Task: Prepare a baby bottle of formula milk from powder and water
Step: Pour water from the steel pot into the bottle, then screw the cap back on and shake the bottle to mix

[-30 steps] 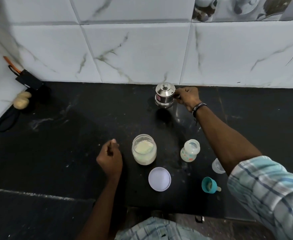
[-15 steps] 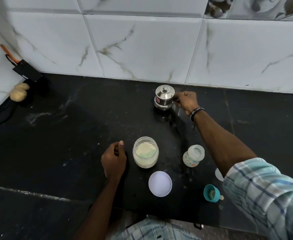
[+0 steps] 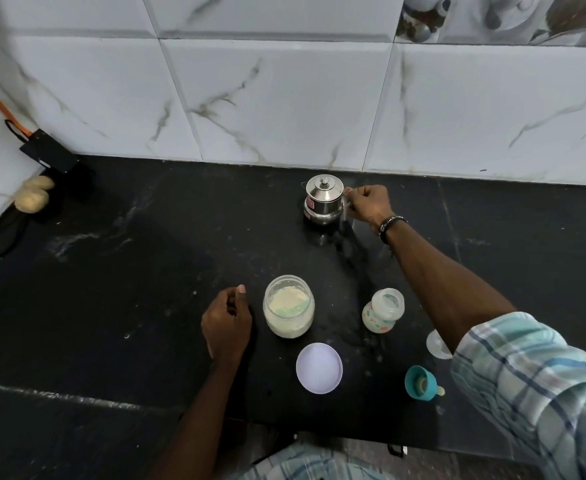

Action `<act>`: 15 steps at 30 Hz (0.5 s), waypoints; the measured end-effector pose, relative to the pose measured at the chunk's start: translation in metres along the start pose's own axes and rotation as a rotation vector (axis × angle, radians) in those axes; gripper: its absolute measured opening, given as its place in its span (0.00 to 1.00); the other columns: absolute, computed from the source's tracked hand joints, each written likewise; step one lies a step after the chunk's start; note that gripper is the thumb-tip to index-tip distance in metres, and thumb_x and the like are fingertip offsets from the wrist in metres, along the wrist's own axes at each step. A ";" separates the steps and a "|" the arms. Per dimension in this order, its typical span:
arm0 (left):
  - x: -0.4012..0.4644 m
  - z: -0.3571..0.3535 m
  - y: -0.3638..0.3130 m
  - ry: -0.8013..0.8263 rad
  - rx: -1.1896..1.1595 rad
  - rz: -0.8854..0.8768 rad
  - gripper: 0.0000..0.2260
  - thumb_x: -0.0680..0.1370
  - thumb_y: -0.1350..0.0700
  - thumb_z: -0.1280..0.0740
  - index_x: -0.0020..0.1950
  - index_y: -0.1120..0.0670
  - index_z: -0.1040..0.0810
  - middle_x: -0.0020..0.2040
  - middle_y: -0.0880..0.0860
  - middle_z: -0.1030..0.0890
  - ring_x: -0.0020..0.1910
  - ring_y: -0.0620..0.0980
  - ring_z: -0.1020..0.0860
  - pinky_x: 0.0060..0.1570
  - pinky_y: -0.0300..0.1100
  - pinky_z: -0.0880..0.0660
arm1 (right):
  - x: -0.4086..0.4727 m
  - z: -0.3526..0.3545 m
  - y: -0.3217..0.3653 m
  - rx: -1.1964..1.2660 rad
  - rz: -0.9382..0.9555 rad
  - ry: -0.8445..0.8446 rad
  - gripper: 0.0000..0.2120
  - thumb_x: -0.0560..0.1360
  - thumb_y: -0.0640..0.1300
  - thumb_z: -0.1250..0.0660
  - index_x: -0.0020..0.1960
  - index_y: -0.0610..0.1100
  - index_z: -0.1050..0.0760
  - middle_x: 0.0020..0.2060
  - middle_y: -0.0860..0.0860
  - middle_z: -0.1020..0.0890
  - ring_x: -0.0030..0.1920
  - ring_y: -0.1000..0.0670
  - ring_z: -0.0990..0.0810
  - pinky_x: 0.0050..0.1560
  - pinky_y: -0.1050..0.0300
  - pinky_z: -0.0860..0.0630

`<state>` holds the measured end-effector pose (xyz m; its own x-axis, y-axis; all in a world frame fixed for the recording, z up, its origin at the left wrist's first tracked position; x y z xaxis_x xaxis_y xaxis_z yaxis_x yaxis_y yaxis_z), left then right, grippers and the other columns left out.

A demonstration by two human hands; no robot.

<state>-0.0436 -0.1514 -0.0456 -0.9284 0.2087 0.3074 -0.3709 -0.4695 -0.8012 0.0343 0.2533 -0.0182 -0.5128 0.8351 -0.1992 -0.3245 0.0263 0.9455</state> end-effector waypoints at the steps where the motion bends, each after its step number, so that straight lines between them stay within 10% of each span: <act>1: 0.000 0.000 -0.001 0.002 0.002 0.000 0.11 0.79 0.49 0.36 0.42 0.53 0.20 0.32 0.49 0.21 0.31 0.49 0.23 0.35 0.46 0.24 | -0.003 0.007 0.003 -0.040 0.025 -0.033 0.20 0.76 0.44 0.30 0.28 0.42 0.31 0.29 0.46 0.31 0.33 0.49 0.33 0.39 0.52 0.31; 7: -0.001 0.002 -0.003 0.006 0.008 -0.001 0.11 0.80 0.51 0.35 0.42 0.55 0.20 0.32 0.51 0.21 0.32 0.52 0.22 0.36 0.50 0.23 | -0.060 0.077 0.029 -0.082 0.188 -0.209 0.13 0.75 0.49 0.29 0.48 0.39 0.19 0.41 0.45 0.15 0.43 0.47 0.16 0.51 0.43 0.18; 15: -0.008 0.024 -0.007 -0.157 -0.155 -0.010 0.22 0.83 0.46 0.42 0.38 0.60 0.22 0.29 0.58 0.23 0.29 0.58 0.24 0.32 0.54 0.26 | -0.222 0.143 0.026 -0.231 0.491 -0.214 0.05 0.77 0.42 0.31 0.42 0.45 0.20 0.33 0.52 0.16 0.32 0.50 0.17 0.34 0.58 0.21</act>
<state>-0.0339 -0.1703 -0.0309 -0.9212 0.0708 0.3826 -0.3837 -0.3278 -0.8633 0.2531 0.1468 0.0878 -0.4827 0.8121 0.3278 -0.2668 -0.4928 0.8282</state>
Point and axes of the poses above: each hand's wrist, its own x-axis towards the middle knuckle, its own z-axis out of the back of the hand, y = z × x, the point moved 10 cm from there along x, towards the middle knuckle
